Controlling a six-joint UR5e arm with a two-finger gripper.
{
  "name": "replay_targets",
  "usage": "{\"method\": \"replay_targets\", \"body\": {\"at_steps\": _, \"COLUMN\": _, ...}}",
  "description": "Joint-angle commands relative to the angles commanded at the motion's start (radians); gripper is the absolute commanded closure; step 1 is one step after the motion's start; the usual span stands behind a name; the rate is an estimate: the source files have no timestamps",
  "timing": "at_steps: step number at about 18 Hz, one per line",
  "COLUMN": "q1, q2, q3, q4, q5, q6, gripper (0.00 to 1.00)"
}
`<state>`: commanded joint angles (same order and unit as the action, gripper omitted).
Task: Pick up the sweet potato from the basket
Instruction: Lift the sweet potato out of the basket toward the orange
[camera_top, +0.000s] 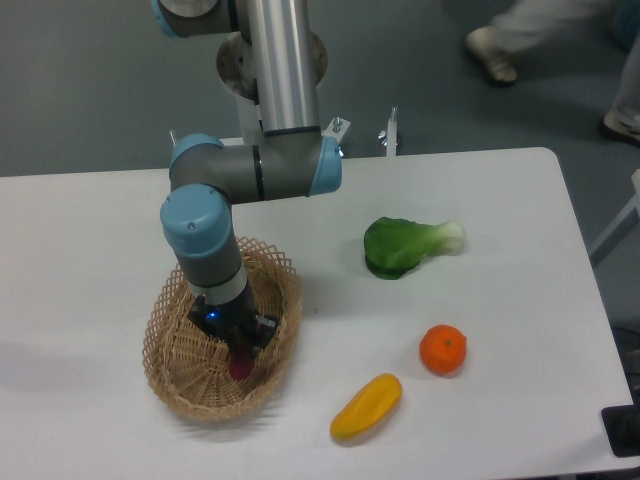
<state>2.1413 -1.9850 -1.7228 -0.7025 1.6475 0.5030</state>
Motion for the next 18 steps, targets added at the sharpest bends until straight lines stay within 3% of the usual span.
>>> {"method": "replay_targets", "body": {"at_steps": 8, "q1": 0.195, "q2": 0.067, "q3": 0.101, "q4": -0.015, "q5": -0.041, "q6": 0.219, "gripper": 0.68}}
{"method": "replay_targets", "body": {"at_steps": 10, "q1": 0.267, "q2": 0.090, "q3": 0.126, "q4": -0.057, "q5": -0.083, "q6": 0.311, "gripper": 0.68}}
{"method": "replay_targets", "body": {"at_steps": 13, "q1": 0.374, "q2": 0.112, "q3": 0.158, "q4": -0.164, "q5": -0.127, "q6": 0.461, "gripper": 0.68}}
{"method": "replay_targets", "body": {"at_steps": 18, "q1": 0.514, "q2": 0.118, "q3": 0.216, "q4": -0.293, "q5": -0.163, "q6": 0.704, "gripper": 0.68}}
